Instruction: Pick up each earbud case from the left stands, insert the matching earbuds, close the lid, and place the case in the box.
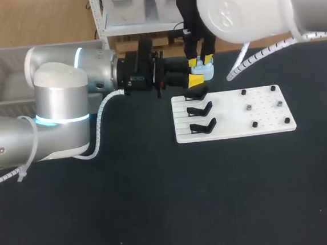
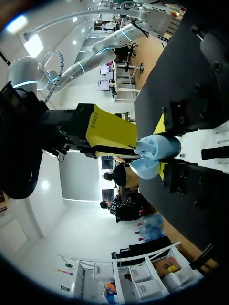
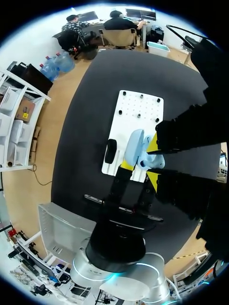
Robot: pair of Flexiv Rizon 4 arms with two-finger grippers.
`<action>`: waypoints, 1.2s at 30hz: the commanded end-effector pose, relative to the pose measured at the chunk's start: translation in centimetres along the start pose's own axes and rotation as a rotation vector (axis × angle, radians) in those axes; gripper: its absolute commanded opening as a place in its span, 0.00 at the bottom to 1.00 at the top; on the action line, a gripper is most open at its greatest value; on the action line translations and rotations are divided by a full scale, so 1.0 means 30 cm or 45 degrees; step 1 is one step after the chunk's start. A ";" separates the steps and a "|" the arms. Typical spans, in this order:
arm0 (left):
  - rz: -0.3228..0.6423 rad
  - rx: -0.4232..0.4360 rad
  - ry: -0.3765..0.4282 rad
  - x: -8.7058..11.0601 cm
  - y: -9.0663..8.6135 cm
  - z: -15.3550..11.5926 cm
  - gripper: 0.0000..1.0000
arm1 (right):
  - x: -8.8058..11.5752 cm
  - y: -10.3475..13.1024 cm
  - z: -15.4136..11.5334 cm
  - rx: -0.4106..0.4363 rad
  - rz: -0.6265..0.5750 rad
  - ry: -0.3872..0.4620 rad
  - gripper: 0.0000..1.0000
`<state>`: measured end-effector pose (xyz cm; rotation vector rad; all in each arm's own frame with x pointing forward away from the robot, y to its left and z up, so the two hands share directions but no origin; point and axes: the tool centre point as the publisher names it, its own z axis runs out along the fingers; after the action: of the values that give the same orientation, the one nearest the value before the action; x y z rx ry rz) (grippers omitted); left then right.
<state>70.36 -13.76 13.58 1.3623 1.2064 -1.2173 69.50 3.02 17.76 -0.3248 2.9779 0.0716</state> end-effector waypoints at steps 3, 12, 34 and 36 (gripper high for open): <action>0.000 0.000 0.000 0.000 0.001 0.000 0.00 | -0.008 0.006 0.005 0.004 -0.003 0.007 0.00; 0.000 0.000 0.000 0.000 0.001 0.000 0.00 | -0.013 0.013 0.018 0.012 -0.007 0.015 0.00; 0.000 0.000 0.000 0.000 0.001 0.000 0.00 | -0.073 -0.091 -0.100 -0.031 0.351 -0.112 1.00; 0.000 0.000 0.000 0.000 0.001 0.000 0.00 | -0.109 -0.120 -0.080 -0.016 0.461 -0.121 1.00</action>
<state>70.36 -13.76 13.60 1.3624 1.2061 -1.2175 72.31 0.55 21.47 0.0455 2.9362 0.1392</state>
